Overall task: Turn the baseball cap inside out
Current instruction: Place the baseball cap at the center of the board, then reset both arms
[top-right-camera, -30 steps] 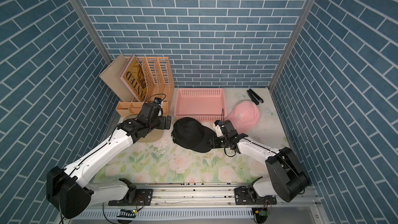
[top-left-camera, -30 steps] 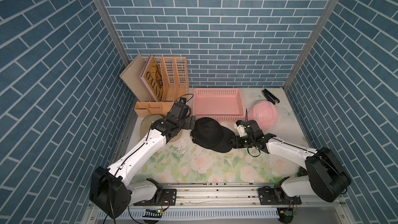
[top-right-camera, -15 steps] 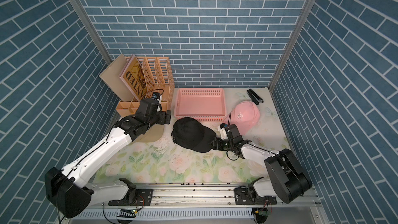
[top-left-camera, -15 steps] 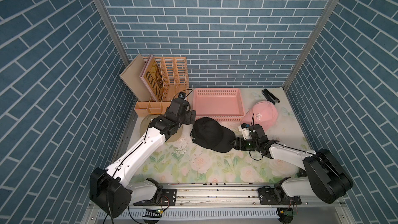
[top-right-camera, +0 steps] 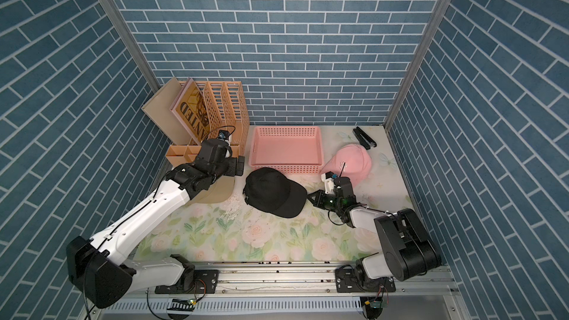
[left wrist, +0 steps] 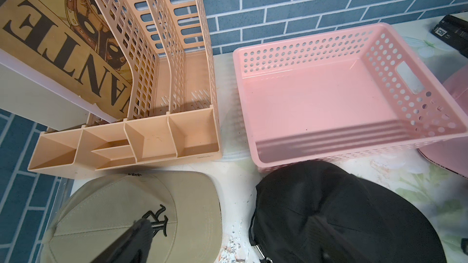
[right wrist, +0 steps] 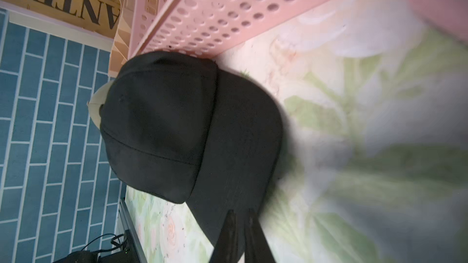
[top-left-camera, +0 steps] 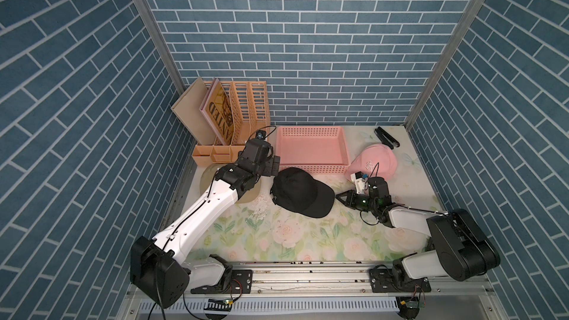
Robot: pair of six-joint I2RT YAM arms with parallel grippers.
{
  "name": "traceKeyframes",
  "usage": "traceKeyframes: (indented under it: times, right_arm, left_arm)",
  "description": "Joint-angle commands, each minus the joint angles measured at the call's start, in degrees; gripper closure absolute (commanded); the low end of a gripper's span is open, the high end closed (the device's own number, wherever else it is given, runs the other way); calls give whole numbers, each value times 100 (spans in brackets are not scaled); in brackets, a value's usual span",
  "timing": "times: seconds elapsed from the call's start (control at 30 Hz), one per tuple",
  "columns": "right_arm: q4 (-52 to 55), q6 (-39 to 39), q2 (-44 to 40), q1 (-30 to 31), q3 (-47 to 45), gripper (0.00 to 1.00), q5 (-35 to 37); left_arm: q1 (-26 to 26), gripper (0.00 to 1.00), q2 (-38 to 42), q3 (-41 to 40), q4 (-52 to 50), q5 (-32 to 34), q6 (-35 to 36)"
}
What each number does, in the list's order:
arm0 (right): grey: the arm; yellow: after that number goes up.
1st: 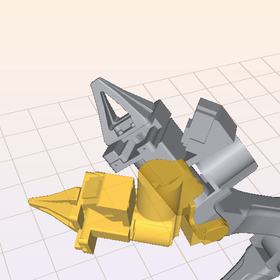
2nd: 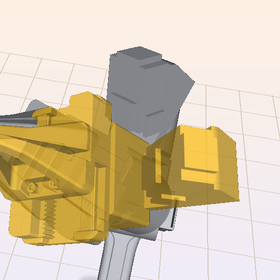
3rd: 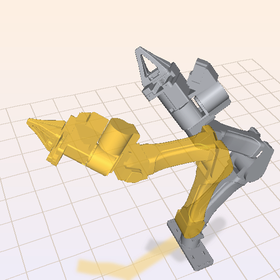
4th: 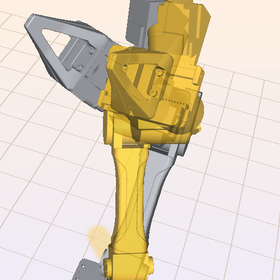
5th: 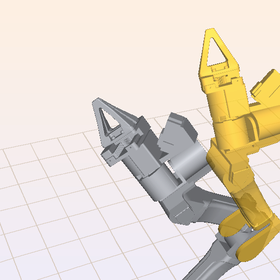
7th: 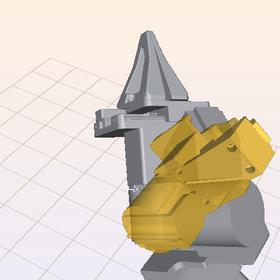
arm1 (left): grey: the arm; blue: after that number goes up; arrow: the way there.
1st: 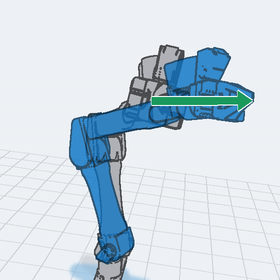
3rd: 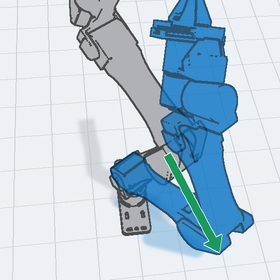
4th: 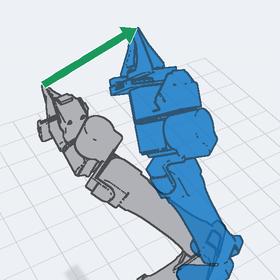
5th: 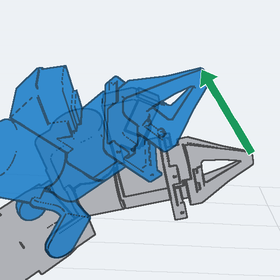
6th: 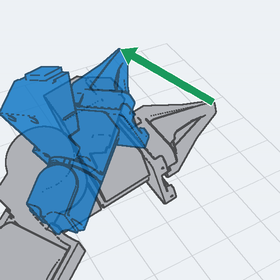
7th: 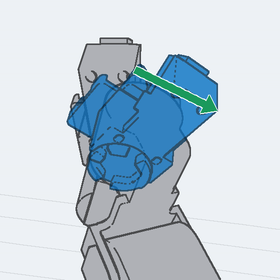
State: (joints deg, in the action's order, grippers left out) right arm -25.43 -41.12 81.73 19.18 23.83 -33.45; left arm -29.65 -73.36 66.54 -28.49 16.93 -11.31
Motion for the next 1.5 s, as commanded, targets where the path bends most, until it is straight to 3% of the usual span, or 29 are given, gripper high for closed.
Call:
traceKeyframes:
  times: [0.0,0.03,0.13,0.2,0.23,0.27,0.3,0.5,0.6,0.73,0.8,0.9,0.97,1.17,1.33,1.47]
  right_arm:
    - [15,175,143,-232,200,90,-176]
    - [244,320,139,-240,302,86,-135]
    - [1304,961,-257,-232,642,55,551]
    - [1873,1308,-734,-237,797,41,1183]
    - [2042,1410,-948,-247,868,30,1407]
    - [2209,1493,-1202,-247,931,9,1663]
    - [2322,1568,-1418,-248,1006,0,1869]
    - [2580,1882,-2223,-296,1211,0,3618]
    - [2410,1951,-2352,-426,1178,0,4153]
    - [2024,1933,-2330,-642,1047,0,4532]
    - [1818,1937,-2221,-732,990,0,4773]
    - [1434,1933,-2077,-797,852,0,5014]
    - [1076,1957,-2041,-799,689,0,5150]
    - [632,2133,-2025,-861,420,0,5482]
    - [379,2332,-1766,-900,514,0,5535]
    - [239,2362,-1436,-903,607,0,5332]
  left_arm:
    - [-24,0,24,97,-94,148,67]
    - [-24,0,15,91,-116,174,68]
    - [-26,0,-10,60,-209,413,27]
    - [-17,0,83,-81,-124,596,-11]
    - [-10,0,126,-139,-56,669,-28]
    - [6,0,193,-223,46,734,-29]
    - [30,0,282,-338,208,794,-17]
    - [255,0,1038,-1685,1721,709,20]
    - [348,0,1362,-2386,2420,660,164]
    - [465,0,1334,-2575,2900,610,480]
    - [661,0,1112,-2583,3073,228,746]
    - [911,0,862,-2577,3260,-388,1195]
    - [1017,0,861,-2721,3634,-464,1478]
    - [1750,0,911,-3318,4718,-1292,1411]
    - [1985,1,448,-4310,6592,-1557,1969]
    - [2266,0,144,-4671,7706,-2084,1943]
